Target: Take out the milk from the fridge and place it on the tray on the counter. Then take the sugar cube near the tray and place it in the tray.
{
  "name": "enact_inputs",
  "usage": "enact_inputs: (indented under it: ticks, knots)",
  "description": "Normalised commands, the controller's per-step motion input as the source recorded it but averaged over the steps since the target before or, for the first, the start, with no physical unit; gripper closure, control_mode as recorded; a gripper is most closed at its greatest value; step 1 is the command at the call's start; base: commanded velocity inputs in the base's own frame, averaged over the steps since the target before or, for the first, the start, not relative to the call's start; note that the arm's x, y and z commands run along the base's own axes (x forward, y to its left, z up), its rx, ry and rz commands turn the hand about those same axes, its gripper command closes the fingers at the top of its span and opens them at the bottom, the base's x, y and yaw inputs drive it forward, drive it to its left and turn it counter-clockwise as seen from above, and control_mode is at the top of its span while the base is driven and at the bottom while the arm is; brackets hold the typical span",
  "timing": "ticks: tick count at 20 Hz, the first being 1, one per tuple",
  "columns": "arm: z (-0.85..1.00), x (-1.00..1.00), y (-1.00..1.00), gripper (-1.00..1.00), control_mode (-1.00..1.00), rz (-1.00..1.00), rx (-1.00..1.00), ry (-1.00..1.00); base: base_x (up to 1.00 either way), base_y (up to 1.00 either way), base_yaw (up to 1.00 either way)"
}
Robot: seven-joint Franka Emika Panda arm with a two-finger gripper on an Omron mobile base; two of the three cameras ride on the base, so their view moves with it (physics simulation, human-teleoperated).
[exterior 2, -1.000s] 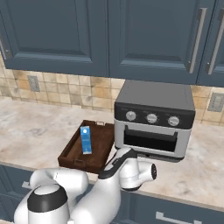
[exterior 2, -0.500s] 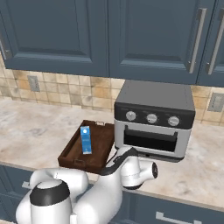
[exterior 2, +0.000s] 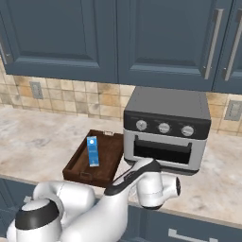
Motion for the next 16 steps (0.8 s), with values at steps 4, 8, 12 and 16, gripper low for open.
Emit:
enact_inputs:
  ticks: [4,8,12,16]
  knots:
    - [1.00,-0.25,0.41,1.00,-1.00,-0.01,0.00,-0.16,0.00,0.00,0.00]
    - [0.80,0.00,0.63,1.00,-1.00,-0.03,0.00,-0.05,0.00,0.00,0.00]
    - [0.28,0.06,0.53,1.00,-1.00,-0.07,0.00,0.01,0.00,0.00,0.00]
    - [0.01,-0.03,0.22,1.00,-1.00,-0.14,-0.03,0.13,0.00,0.00,0.00]
